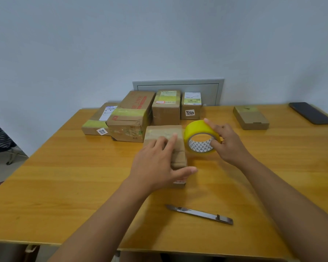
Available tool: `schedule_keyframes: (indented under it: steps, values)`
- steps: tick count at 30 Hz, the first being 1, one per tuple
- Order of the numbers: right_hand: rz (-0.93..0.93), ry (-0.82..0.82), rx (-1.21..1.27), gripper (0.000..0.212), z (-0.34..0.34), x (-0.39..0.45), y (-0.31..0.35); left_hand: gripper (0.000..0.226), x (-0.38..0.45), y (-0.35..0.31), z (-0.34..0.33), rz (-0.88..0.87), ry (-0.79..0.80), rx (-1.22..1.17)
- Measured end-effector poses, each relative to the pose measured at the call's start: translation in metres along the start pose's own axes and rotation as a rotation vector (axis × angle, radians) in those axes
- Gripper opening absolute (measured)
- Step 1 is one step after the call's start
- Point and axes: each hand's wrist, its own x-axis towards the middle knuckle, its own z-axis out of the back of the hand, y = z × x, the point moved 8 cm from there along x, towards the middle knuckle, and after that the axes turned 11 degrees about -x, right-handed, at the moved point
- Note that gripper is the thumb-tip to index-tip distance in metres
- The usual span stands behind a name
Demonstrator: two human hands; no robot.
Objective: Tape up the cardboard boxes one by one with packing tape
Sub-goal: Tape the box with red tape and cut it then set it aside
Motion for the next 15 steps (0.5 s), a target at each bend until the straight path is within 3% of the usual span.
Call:
schedule_keyframes:
  steps: [2,7,11,15]
  values:
    - [0.0,-0.001,-0.01,0.068,-0.002,0.0,-0.001,0.105,0.009,0.002,0.001,0.079,0.036,-0.015]
    - [-0.006,-0.02,0.01,0.069,-0.006,-0.002,-0.005,0.079,0.026,0.01,-0.004,0.13,0.117,0.021]
    - [-0.011,-0.028,0.05,0.069,-0.008,-0.003,-0.006,0.094,0.03,0.023,-0.017,0.195,0.244,-0.161]
    - [-0.019,-0.042,0.068,0.07,-0.01,-0.005,-0.008,0.106,0.028,0.022,-0.027,0.196,0.311,-0.126]
